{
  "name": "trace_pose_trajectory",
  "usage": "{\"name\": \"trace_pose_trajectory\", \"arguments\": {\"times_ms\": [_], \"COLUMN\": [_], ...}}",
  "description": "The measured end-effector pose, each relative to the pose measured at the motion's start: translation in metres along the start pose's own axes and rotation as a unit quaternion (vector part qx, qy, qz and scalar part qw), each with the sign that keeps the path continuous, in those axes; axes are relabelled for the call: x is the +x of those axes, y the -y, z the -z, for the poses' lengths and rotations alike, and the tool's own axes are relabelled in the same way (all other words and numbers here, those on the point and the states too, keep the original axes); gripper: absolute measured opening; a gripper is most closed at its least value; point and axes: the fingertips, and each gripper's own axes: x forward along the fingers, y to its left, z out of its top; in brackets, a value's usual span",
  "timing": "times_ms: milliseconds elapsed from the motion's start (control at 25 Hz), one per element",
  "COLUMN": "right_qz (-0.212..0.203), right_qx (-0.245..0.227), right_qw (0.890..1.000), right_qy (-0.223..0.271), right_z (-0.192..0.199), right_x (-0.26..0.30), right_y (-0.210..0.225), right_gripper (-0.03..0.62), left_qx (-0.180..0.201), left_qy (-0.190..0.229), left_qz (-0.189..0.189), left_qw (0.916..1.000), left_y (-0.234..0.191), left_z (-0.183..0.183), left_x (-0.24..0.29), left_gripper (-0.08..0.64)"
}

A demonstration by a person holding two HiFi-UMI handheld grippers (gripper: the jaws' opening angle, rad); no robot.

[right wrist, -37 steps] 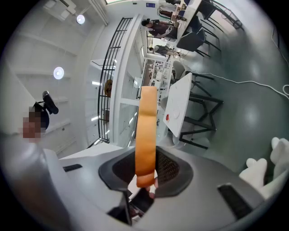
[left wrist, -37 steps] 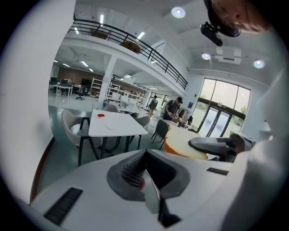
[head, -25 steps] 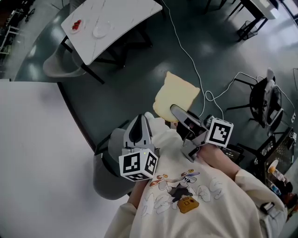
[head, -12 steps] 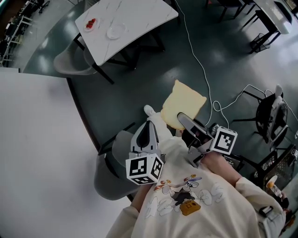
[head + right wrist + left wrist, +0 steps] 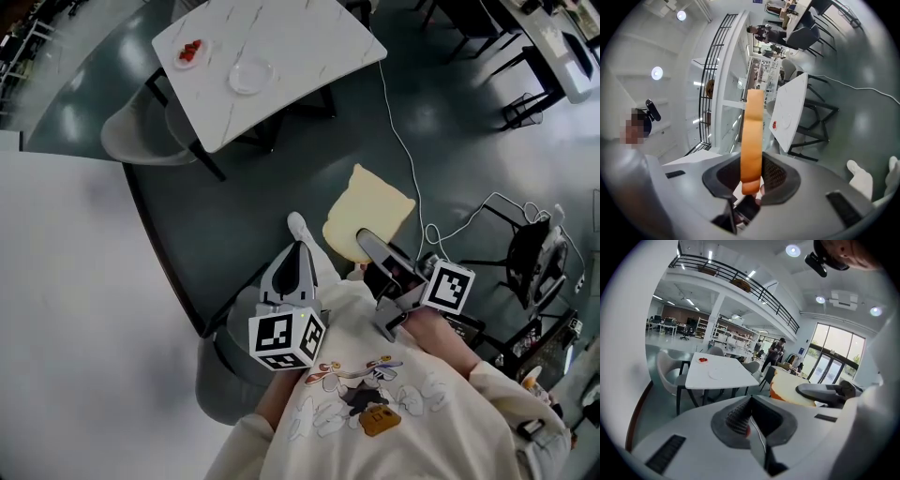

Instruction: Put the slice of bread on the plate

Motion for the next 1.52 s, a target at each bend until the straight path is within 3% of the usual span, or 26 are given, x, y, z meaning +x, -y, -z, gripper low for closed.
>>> {"name": "trace_pose_trajectory", "arguments": {"times_ms": [480,840,1040,1160,1520], "right_qz": [0.018,0.050,0.068,0.079,0.042], "right_qx": [-0.005,0.005,0.031,0.019,0.006], "right_qw": [1.000,0.998,0.997,0.997,0.996], "right_qy": [0.024,0.030,0.015,-0.005,-0.076], "right_z": [-0.026,-0.039,-0.076,-0.109,-0.200], "right_x": [0.164,0.209,0.255,0.280,0.360], "right_y": [-0.023,-0.016,0.011,0.015,0.009], "right_gripper": [0.094,0.094,0.094,0.094,0.094], "left_qx": [0.001,-0.009,-0.019,-0.015,-0.003], "left_qy": [0.004,-0.007,-0.010,-0.007,-0.007], "left_qz": [0.022,0.023,0.009,-0.006,-0.047], "left_qw": [0.9997,0.9997,0.9997,0.9998,0.9989], "left_y": [-0.128,-0.171,-0.194,-0.199,-0.210], "left_z": [-0.104,-0.137,-0.157,-0.178,-0.239], "left_x": [0.052,0.088,0.133,0.157,0.237], "left_gripper": [0.009,0.009,0.009,0.009,0.009]}}
